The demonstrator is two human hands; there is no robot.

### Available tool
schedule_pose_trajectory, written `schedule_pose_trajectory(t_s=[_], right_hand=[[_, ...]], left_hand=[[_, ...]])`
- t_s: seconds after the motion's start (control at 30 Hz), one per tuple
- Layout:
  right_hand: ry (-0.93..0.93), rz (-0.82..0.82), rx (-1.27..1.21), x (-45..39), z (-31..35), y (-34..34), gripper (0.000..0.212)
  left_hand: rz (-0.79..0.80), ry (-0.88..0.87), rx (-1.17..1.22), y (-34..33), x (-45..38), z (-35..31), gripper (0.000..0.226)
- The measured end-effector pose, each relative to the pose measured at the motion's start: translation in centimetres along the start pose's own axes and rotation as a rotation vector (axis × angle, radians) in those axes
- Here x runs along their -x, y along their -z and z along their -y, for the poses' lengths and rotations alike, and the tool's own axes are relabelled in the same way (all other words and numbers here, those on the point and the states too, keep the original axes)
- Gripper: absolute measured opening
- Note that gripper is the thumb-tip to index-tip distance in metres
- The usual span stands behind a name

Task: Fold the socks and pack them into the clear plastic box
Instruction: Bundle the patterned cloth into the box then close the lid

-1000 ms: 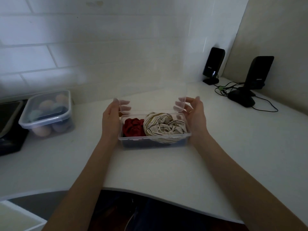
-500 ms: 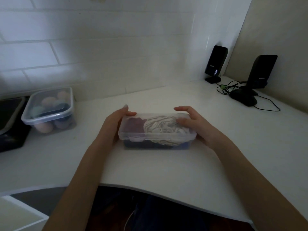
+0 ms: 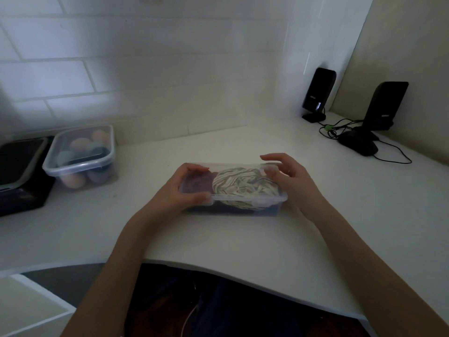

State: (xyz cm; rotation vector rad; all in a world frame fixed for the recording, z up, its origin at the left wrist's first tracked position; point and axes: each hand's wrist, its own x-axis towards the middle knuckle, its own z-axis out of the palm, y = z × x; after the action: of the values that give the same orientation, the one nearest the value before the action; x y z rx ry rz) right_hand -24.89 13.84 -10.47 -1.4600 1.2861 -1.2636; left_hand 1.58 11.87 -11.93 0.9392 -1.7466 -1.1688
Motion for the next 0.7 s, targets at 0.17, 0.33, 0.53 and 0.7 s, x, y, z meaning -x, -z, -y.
schedule_pose_trajectory(t_s=[0.17,0.33,0.53,0.7], right_hand=[[0.034,0.342,0.141,1.0,-0.3,1.2,0.081],[0.046,0.411,0.082,1.2,-0.2,1.2,0.115],[0.132,0.233,0.166,1.4,-0.5,0.2,0.069],[0.136,0.209,0.18,1.5,-0.5,-0.1,0.061]], left_hand=[[0.028,-0.042,-0.071,0.1,0.6,0.1,0.071],[-0.11,0.0,-0.123,-0.3,0.8,-0.4,0.064],[-0.151,0.047,-0.052,-0.5,1.0,-0.4,0.058],[-0.181,0.026,-0.108,-0.6,1.0,-0.5,0.061]])
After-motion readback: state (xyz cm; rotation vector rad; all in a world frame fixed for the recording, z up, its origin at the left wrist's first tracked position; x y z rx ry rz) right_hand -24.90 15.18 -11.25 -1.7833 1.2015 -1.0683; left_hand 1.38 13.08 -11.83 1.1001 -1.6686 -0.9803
